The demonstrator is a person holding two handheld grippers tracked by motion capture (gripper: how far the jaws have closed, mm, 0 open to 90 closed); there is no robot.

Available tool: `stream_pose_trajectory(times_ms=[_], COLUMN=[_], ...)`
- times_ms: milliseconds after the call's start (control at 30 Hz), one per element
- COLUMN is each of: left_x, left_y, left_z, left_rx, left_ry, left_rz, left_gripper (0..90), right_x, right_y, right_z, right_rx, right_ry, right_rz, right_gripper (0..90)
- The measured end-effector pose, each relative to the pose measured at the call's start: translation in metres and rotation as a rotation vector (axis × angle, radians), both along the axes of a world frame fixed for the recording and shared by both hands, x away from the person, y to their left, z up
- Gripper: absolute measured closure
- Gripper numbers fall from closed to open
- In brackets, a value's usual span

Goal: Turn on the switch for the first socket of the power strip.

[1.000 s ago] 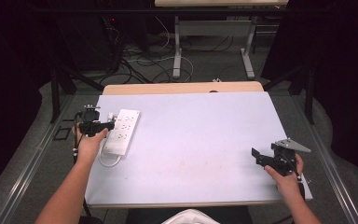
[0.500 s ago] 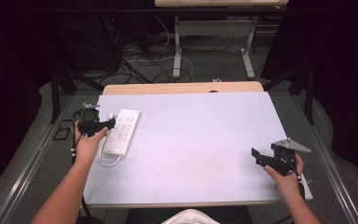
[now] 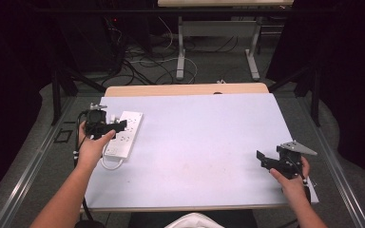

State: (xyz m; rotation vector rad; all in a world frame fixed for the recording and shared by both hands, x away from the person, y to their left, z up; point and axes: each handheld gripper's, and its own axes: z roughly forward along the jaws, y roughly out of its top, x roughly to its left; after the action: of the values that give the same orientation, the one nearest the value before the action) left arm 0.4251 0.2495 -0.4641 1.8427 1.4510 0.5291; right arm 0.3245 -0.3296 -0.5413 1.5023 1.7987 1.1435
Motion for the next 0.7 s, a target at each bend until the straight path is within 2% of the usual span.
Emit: stream_pose_trajectory(times_ms=[167, 333, 533, 633, 667, 700], left_x=[-0.003, -0.006, -0.01, -0.014, -0.016, -0.017], left_y=[-0.011, -0.021, -0.03, -0.034, -0.038, -0.039], left_z=[0.003, 0.006, 0.008, 0.008, 0.008, 0.008], left_rx=[-0.021, -0.021, -0.019, -0.039, -0.059, -0.056], left_ry=[-0.018, -0.033, -0.048, -0.045, -0.047, -0.054], left_rz=[-0.043, -0.084, -0.116, -0.129, -0.142, -0.152], left_gripper=[5.0, 0.2, 0.2, 0.1, 0.1, 0.2], right_x=[0.0, 0.0, 0.0, 0.0, 0.0, 0.001], right_y=[0.0, 0.0, -0.001, -0.002, -0.001, -0.001], right_z=[0.0, 0.0, 0.0, 0.0, 0.0, 0.001], right_rx=[0.0, -0.001, -0.002, -0.001, 0.002, 0.003], right_ry=[-0.001, -0.003, -0.005, -0.009, -0.009, -0.008], right_rz=[0.0, -0.001, -0.002, -0.006, -0.009, -0.009], right_gripper=[13.4, 13.4, 13.4, 13.4, 13.3, 13.4])
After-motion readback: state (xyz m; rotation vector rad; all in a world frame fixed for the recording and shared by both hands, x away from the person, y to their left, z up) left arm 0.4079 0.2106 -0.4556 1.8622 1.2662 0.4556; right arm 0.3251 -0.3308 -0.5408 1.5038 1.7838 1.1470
